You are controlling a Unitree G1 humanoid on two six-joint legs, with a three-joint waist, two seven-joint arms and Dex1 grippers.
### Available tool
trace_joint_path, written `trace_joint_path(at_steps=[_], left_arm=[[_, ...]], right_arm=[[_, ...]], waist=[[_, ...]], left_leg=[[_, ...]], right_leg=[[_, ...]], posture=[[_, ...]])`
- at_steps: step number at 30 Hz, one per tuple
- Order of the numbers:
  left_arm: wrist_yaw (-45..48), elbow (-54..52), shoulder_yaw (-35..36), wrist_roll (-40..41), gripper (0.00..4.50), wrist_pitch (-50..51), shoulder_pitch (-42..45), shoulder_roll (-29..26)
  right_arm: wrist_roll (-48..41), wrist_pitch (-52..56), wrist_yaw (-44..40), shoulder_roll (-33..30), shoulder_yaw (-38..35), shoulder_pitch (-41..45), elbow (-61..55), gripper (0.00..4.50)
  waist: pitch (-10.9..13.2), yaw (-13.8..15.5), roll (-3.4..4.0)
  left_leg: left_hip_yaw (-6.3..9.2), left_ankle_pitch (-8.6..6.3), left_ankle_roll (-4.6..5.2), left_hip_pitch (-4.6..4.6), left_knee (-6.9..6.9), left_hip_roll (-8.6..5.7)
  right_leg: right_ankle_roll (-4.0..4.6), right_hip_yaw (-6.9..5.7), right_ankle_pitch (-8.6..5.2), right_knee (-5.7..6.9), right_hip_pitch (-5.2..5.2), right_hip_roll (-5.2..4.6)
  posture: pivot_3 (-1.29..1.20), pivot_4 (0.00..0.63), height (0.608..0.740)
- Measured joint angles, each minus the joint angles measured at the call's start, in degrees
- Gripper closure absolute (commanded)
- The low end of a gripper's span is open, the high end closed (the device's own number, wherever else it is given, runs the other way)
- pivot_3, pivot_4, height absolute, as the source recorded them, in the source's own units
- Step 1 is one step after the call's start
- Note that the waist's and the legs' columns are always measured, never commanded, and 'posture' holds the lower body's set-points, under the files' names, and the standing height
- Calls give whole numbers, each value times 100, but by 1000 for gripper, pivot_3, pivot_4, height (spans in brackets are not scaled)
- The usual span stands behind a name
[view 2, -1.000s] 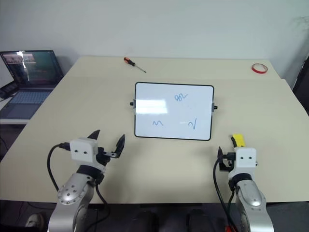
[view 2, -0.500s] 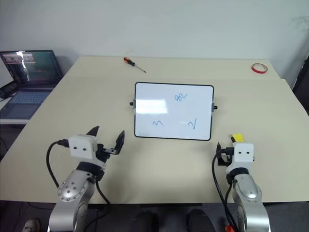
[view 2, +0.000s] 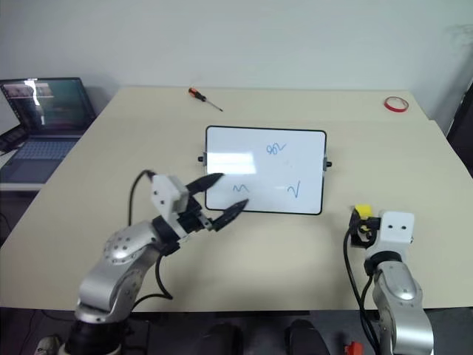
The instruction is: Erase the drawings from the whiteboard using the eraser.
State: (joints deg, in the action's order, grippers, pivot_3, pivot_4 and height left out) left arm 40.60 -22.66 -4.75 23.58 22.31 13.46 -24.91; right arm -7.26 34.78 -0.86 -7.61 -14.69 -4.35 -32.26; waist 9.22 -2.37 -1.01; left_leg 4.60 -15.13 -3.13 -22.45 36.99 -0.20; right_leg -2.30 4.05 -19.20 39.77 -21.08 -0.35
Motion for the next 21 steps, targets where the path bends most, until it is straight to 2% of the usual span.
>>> trace_joint_path(at_steps=[4,10,21], left_arm=[[975,504,-522,135,0,160,592,-189],[1763,1389,-884,-2,0,-80,1435,-122],[2078,1828,-1253,-305,0,-361,1553,217]], right_arm=[[-182,370,66,61,-155,319,401,57],[-361,572,-76,-60,-216,564,882,57],[-418,495,-139,-45,-140,739,1215,57]], waist=[[2,1,2],[3,0,4],[3,-24,4]], left_leg=[[1,0,1,-4,2,-2],[-1,1,2,-6,3,-4],[0,1,2,-16,5,0]], right_leg=[[0,-1,0,0,-3,0],[0,1,0,2,-5,0],[0,2,0,4,-13,1]], posture=[[0,150,740],[0,150,740],[0,150,740]])
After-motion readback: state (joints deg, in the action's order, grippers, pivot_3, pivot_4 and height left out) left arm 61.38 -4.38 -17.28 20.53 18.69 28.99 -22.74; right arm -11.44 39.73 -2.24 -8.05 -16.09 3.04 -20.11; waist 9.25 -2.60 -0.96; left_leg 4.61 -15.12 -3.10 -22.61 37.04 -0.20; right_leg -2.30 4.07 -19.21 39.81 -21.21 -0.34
